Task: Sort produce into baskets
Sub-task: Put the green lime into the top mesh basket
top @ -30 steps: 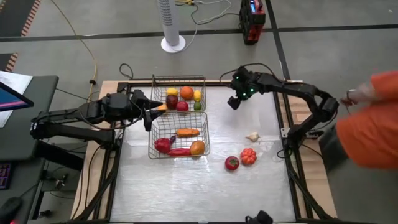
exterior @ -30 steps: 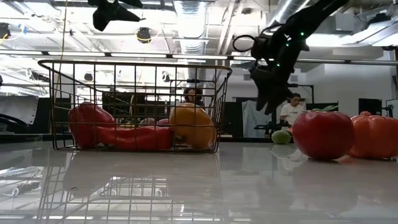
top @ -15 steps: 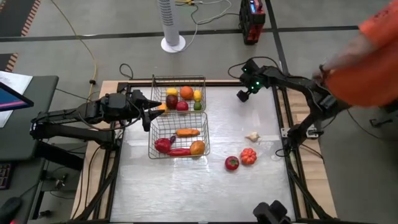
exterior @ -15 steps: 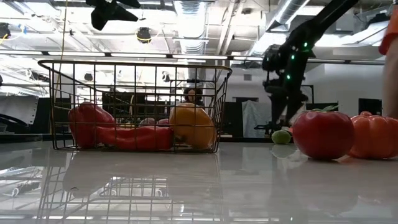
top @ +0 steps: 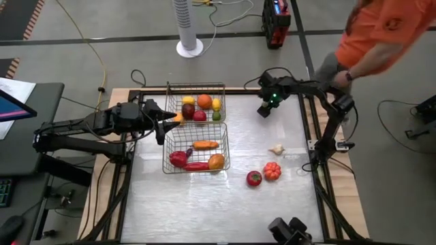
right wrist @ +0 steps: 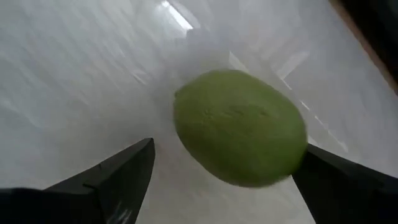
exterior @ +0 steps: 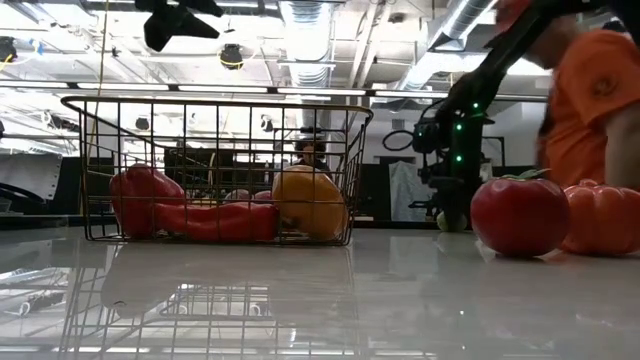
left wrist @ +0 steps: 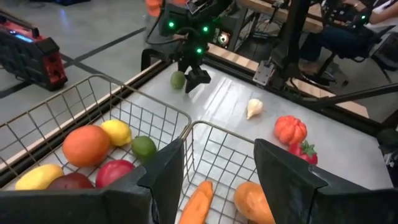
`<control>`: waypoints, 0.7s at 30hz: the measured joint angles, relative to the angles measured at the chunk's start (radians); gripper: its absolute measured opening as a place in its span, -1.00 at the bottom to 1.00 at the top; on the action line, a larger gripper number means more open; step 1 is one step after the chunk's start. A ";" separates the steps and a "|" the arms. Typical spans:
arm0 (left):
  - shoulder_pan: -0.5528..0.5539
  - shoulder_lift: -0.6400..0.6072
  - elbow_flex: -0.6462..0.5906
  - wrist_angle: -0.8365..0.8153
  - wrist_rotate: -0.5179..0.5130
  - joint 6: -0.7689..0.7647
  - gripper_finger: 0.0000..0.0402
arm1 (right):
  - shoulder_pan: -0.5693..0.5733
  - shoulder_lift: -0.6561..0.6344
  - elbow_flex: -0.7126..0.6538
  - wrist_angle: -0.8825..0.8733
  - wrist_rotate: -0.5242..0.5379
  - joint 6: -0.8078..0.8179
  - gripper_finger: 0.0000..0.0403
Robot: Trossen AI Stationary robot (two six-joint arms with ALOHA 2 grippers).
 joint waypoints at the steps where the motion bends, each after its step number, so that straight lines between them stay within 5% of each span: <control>1: 0.000 0.000 0.000 -0.005 0.000 0.000 -0.09 | 0.003 0.006 0.000 0.007 0.000 -0.008 0.90; 21: 0.000 -0.003 0.000 -0.016 0.010 0.005 -0.09 | 0.062 0.012 0.056 0.097 0.001 -0.058 0.41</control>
